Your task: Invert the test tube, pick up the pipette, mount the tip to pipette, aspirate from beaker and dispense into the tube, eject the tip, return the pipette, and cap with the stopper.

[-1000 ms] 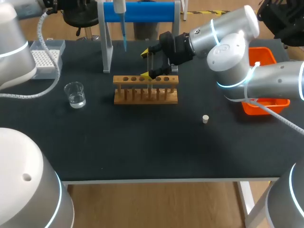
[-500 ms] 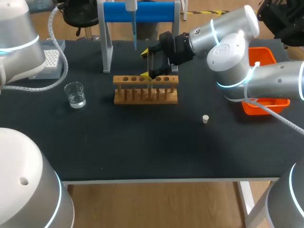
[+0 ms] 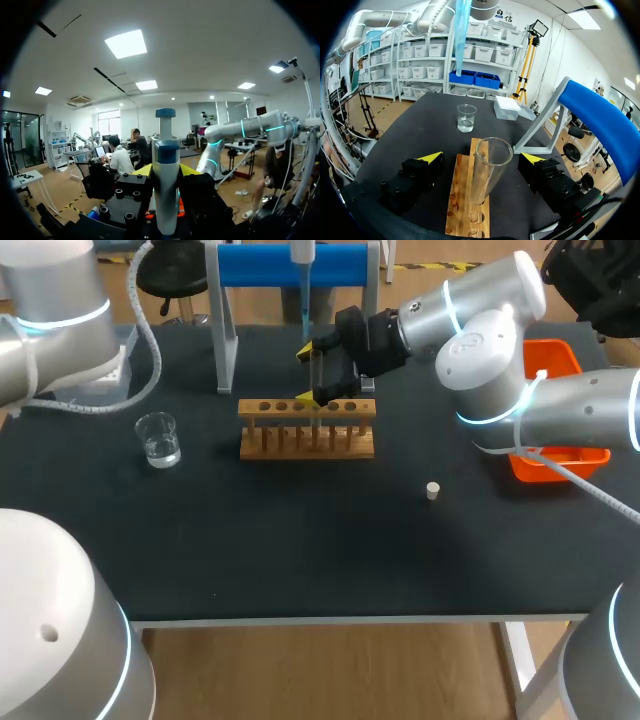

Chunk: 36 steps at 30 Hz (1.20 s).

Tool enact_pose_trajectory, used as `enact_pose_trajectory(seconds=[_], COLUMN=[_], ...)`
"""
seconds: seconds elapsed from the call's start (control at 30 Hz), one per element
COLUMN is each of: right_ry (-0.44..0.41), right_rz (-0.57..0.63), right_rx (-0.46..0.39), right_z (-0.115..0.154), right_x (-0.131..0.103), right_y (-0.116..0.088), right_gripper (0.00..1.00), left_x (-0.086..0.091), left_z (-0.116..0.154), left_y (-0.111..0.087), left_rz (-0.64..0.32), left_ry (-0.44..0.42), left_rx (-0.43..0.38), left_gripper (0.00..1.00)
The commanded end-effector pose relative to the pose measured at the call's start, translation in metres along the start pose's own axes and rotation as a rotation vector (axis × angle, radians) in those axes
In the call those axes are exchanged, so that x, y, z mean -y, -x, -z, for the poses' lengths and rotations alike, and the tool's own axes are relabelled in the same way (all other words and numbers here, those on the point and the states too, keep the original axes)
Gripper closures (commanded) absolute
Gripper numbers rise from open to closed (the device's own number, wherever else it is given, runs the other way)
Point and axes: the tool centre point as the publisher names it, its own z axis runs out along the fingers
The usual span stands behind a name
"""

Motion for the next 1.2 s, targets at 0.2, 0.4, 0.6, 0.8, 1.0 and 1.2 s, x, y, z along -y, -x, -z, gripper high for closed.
enact_pose_trajectory(seconds=[0.2,0.4,0.6,0.8,1.0,1.2], right_ry=[0.0,0.0,0.0,0.0,0.0,0.0], right_rz=[0.001,0.001,0.001,0.001,0.001,0.001], right_rx=[-0.003,-0.003,-0.003,-0.003,-0.003,-0.003], right_z=[0.0003,0.0003,0.0003,0.0003,0.0003,0.0003], right_x=[0.0004,0.0004,0.0004,0.0004,0.0004,0.0004], right_y=[0.0011,0.0011,0.0011,0.0011,0.0011,0.0011], right_gripper=[0.0,0.0,0.0,0.0,0.0,0.0], left_x=[-0.0029,-0.0029,-0.0029,-0.0029,-0.0029,-0.0029], left_z=[-0.0173,-0.0173,-0.0173,-0.0173,-0.0173,-0.0173], left_y=[0.0096,0.0096,0.0096,0.0096,0.0096,0.0096], left_rz=[0.012,0.012,0.012,0.012,0.012,0.012], left_ry=[0.012,0.012,0.012,0.012,0.012,0.012], left_rx=[-0.063,-0.063,-0.063,-0.063,-0.063,-0.063], left_gripper=[1.0,1.0,1.0,1.0,1.0,1.0])
